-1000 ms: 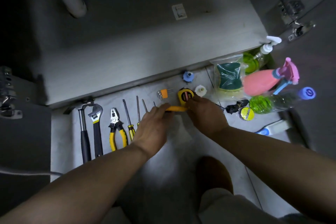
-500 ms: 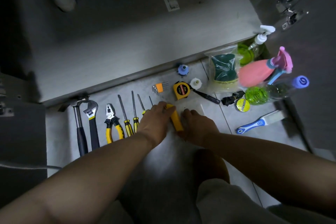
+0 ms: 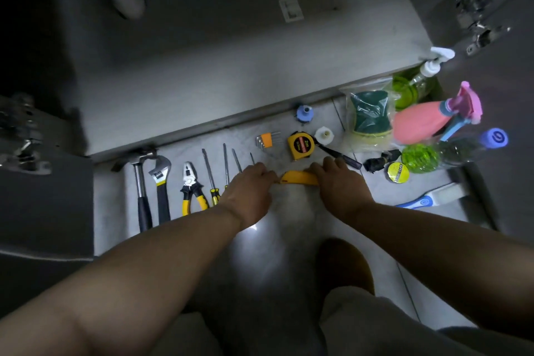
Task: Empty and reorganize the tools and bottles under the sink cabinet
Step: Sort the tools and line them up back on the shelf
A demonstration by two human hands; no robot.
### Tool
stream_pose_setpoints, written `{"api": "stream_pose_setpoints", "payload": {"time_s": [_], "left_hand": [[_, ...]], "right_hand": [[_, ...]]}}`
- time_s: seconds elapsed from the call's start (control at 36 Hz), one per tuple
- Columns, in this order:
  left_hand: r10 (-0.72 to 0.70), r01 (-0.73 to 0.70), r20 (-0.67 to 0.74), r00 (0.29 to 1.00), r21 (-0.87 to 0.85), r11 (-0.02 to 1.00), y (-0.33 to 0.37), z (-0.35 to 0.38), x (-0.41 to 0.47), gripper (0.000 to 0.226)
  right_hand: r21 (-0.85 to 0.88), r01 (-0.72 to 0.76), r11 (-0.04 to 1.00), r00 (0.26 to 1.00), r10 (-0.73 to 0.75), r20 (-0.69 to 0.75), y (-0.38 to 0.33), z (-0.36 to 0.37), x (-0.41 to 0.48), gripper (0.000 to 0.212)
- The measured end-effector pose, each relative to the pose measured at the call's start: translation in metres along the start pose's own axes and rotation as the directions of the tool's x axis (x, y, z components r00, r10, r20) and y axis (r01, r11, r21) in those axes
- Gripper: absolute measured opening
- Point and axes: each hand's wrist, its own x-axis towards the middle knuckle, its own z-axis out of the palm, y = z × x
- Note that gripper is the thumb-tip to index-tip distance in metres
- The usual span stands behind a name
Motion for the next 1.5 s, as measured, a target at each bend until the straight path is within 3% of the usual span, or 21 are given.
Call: {"api": "stream_pose_setpoints", "payload": {"time_s": [0.08, 0.17, 0.28, 0.36, 0.53, 0.64, 0.81, 1.03, 1.17, 1.28, 1.36, 1.5], "left_hand": [[-0.029, 0.024, 0.055, 0.998, 0.09, 0.996, -0.004, -0.02, -0.013, 0.044], [-0.064, 0.045, 0.102, 0.993, 0.18, 0.983, -0.002, -0.05, -0.027, 0.032], [-0.139, 0.083, 0.168, 0.976, 0.304, 0.949, 0.01, -0.105, -0.045, 0.036], [-0.187, 0.123, 0.185, 0.965, 0.313, 0.942, 0.025, -0.153, -0.062, 0.043], [-0.252, 0.24, 0.017, 0.968, 0.248, 0.938, 0.061, -0.237, -0.124, 0.041], [-0.291, 0.29, -0.026, 0.956, 0.206, 0.935, 0.076, -0.257, -0.177, 0.042], [-0.373, 0.359, 0.02, 0.928, 0.225, 0.906, 0.085, -0.256, -0.229, 0.042], [-0.445, 0.427, 0.058, 0.894, 0.191, 0.884, 0.068, -0.243, -0.248, 0.04], [-0.497, 0.492, 0.075, 0.865, 0.076, 0.867, 0.03, -0.214, -0.232, 0.03], [-0.636, 0.64, 0.08, 0.768, -0.039, 0.768, -0.017, -0.169, -0.211, 0.011], [-0.739, 0.752, 0.145, 0.658, -0.17, 0.636, -0.048, -0.133, -0.193, 0.023], [-0.709, 0.73, 0.214, 0.672, -0.354, 0.585, -0.084, -0.093, -0.154, 0.03]], "right_hand": [[-0.019, 0.014, 1.0, 1.0, -0.014, -0.007, -0.006, -0.016, -0.004, 0.055], [-0.008, 0.135, 0.991, 0.99, -0.134, 0.04, -0.011, -0.045, -0.006, 0.058], [-0.036, 0.323, 0.946, 0.913, -0.302, 0.274, -0.021, -0.106, -0.01, 0.052], [-0.072, 0.345, 0.936, 0.866, -0.288, 0.409, -0.034, -0.162, -0.02, 0.05], [-0.084, 0.316, 0.945, 0.908, -0.276, 0.315, -0.072, -0.269, -0.066, 0.053], [-0.061, 0.341, 0.938, 0.928, -0.326, 0.18, -0.104, -0.3, -0.107, 0.047], [-0.01, 0.393, 0.92, 0.91, -0.387, 0.151, -0.139, -0.281, -0.143, 0.047], [0.149, 0.338, 0.929, 0.876, -0.369, 0.312, -0.152, -0.238, -0.144, 0.043], [0.094, 0.34, 0.936, 0.879, -0.352, 0.322, -0.164, -0.215, -0.119, 0.045], [0.093, 0.36, 0.928, 0.855, -0.368, 0.365, -0.179, -0.191, -0.086, 0.043], [0.14, 0.371, 0.918, 0.832, -0.395, 0.39, -0.192, -0.172, -0.058, 0.042], [0.217, 0.389, 0.895, 0.828, -0.443, 0.344, -0.208, -0.14, -0.014, 0.034]]}}
